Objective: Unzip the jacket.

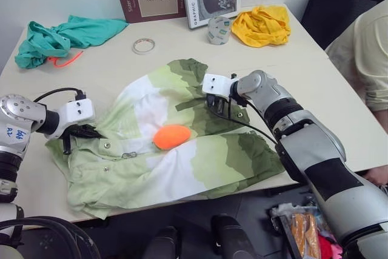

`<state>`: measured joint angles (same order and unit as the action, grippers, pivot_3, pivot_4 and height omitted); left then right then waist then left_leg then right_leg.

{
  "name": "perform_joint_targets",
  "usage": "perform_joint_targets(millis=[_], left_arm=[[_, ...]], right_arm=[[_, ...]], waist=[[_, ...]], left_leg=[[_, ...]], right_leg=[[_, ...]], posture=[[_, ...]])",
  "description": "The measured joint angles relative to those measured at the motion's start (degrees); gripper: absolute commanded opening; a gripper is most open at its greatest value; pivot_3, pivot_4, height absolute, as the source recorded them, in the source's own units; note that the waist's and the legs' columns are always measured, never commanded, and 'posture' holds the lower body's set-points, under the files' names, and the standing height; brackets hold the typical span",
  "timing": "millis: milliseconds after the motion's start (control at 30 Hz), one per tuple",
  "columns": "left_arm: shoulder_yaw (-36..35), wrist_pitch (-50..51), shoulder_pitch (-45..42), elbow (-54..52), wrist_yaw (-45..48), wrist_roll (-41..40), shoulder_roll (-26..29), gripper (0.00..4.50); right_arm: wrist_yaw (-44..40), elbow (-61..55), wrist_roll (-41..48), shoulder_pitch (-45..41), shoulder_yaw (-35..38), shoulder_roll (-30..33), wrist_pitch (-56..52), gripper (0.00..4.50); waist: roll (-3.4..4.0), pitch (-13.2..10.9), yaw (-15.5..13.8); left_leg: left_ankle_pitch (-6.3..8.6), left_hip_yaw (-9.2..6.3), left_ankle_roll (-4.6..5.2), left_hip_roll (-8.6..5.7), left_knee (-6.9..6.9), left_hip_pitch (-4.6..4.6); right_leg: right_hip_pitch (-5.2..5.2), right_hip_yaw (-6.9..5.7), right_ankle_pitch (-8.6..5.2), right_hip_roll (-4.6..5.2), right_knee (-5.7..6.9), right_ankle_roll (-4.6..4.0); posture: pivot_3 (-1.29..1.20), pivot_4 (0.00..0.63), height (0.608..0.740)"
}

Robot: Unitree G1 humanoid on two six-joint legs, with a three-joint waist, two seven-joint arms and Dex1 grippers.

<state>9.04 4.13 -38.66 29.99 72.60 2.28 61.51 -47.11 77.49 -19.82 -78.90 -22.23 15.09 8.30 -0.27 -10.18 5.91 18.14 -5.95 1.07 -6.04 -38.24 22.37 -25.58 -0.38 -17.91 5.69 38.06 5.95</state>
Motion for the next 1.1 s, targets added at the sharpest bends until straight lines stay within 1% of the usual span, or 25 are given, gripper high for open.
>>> perform_joint_targets(millis=[100,200,267,367,433,533,633,733,767,800,867,933,967,1033,1067,1100], left_arm=[[0.09,-1.52,-0.71,1.11,-0.79,0.87,-0.37,0.02],[0.77,-5.94,-3.94,5.19,-3.41,3.26,-2.66,0.02],[1.32,-9.63,-7.10,9.18,-5.75,4.80,-5.09,0.02],[2.32,-15.50,-13.43,16.20,-11.52,6.96,-9.77,0.02],[3.02,-19.35,-17.75,21.81,-15.73,8.64,-12.97,0.02],[3.38,-23.57,-20.72,26.34,-17.76,9.59,-16.10,0.02],[3.93,-26.12,-21.42,29.89,-18.09,10.64,-18.08,0.02],[4.41,-27.25,-21.45,31.88,-17.60,11.60,-18.48,0.02],[4.37,-27.19,-21.52,32.28,-17.16,11.60,-18.47,0.48],[4.23,-27.02,-21.71,32.87,-16.43,11.54,-18.45,0.68],[3.58,-26.92,-21.85,33.59,-15.26,11.41,-18.34,1.28],[3.14,-27.24,-21.87,33.73,-14.94,11.40,-17.60,1.92],[2.66,-27.26,-22.06,33.75,-14.92,11.30,-17.31,2.28],[1.16,-26.60,-23.17,33.73,-14.00,10.13,-16.58,2.88],[-0.06,-25.55,-23.96,33.52,-12.39,8.66,-16.17,3.14],[-1.07,-24.68,-24.55,33.14,-10.89,7.36,-15.71,3.14]], right_arm=[[0.23,-0.28,-0.05,0.55,0.81,0.45,-0.93,0.00],[4.33,-0.48,-2.31,0.83,0.01,2.71,-2.26,0.00],[7.85,-0.62,-4.52,1.21,-1.10,5.32,-3.16,0.00],[10.42,-1.10,-6.06,1.71,-1.65,9.09,-3.65,0.00],[10.93,-2.42,-6.20,2.86,-1.67,11.65,-3.46,0.00],[10.93,-3.32,-6.06,4.63,-1.31,13.86,-3.51,0.00],[10.12,-4.50,-4.36,6.47,0.82,14.71,-3.65,0.00],[7.25,-7.38,-1.81,7.79,3.64,15.38,-4.07,0.00],[5.70,-9.07,-0.77,8.36,4.75,15.66,-4.86,0.41],[4.15,-11.22,0.04,8.91,5.29,16.10,-5.56,0.62],[1.80,-15.49,1.37,9.86,6.73,16.97,-7.06,1.25],[-0.77,-21.40,2.84,11.12,7.73,18.43,-8.91,1.93],[-2.09,-25.05,3.74,12.15,8.67,19.18,-10.20,2.35],[-4.65,-32.49,5.84,13.99,9.99,20.32,-13.70,2.98],[-6.26,-37.20,7.21,15.34,11.05,20.57,-16.33,3.27],[-7.49,-40.50,8.48,16.22,11.42,20.57,-18.22,3.27]], waist=[[0.00,0.00,-0.06],[-0.01,0.01,-0.93],[-0.01,0.01,-1.63],[-0.01,0.01,-2.73],[-0.03,0.02,-2.91],[-0.03,0.02,-2.71],[-0.03,0.02,-2.33],[-0.04,0.02,-1.63],[-0.04,0.02,-1.44],[-0.04,0.02,-1.30],[-0.03,0.02,-1.16],[-0.04,0.02,-1.17],[-0.04,0.02,-1.22],[-0.06,0.04,-1.30],[-0.08,0.04,-1.30],[-0.07,0.04,-1.32]], left_leg=[[0.00,-0.01,0.00,-0.01,-0.03,0.00],[-0.01,-0.03,0.02,-0.08,-0.14,0.00],[-0.04,-0.07,0.09,-0.22,-0.27,0.04],[0.00,-0.06,0.19,-0.30,-0.57,0.16],[0.02,-0.04,0.21,-0.33,-0.73,0.19],[0.03,0.03,0.23,-0.31,-0.74,0.18],[0.04,0.05,0.22,-0.28,-0.68,0.18],[0.05,0.04,0.20,-0.25,-0.65,0.17],[0.05,0.04,0.20,-0.25,-0.65,0.18],[0.05,0.04,0.20,-0.25,-0.65,0.19],[0.05,0.04,0.20,-0.25,-0.66,0.19],[0.05,0.04,0.20,-0.25,-0.70,0.29],[0.05,0.03,0.20,-0.26,-0.71,0.35],[0.06,0.00,0.20,-0.27,-0.94,0.82],[0.06,-0.01,0.20,-0.30,-1.01,1.01],[0.06,0.01,0.20,-0.31,-1.02,1.02]], right_leg=[[0.01,0.00,0.00,0.00,0.03,0.00],[0.03,0.00,0.00,0.01,0.06,0.00],[0.04,-0.01,0.00,0.01,0.15,0.00],[0.04,-0.01,0.00,0.03,0.24,0.00],[0.04,-0.01,0.01,0.10,0.27,0.01],[0.00,0.01,0.01,0.27,0.29,0.01],[-0.11,0.03,0.01,0.27,0.27,0.01],[-0.16,0.03,0.01,0.25,0.26,0.02],[-0.18,0.04,0.01,0.25,0.26,0.01],[-0.18,0.04,0.01,0.26,0.26,0.02],[-0.19,0.04,0.01,0.26,0.26,0.01],[-0.30,0.04,0.01,0.27,0.28,0.01],[-0.34,0.04,0.01,0.27,0.29,0.02],[-0.75,0.03,0.01,0.28,0.47,0.02],[-0.96,0.03,0.01,0.33,0.59,0.02],[-0.98,0.01,0.01,0.35,0.63,0.02]], posture=[[0.00,0.150,0.740],[0.00,0.150,0.740],[0.00,0.150,0.740],[0.00,0.150,0.740],[0.00,0.150,0.740],[0.00,0.150,0.740],[0.00,0.150,0.740],[0.00,0.150,0.740],[0.00,0.150,0.740],[0.00,0.150,0.740],[0.00,0.150,0.740],[0.00,0.150,0.740],[0.00,0.150,0.740],[0.00,0.150,0.740],[0.00,0.150,0.740],[0.00,0.150,0.740]])
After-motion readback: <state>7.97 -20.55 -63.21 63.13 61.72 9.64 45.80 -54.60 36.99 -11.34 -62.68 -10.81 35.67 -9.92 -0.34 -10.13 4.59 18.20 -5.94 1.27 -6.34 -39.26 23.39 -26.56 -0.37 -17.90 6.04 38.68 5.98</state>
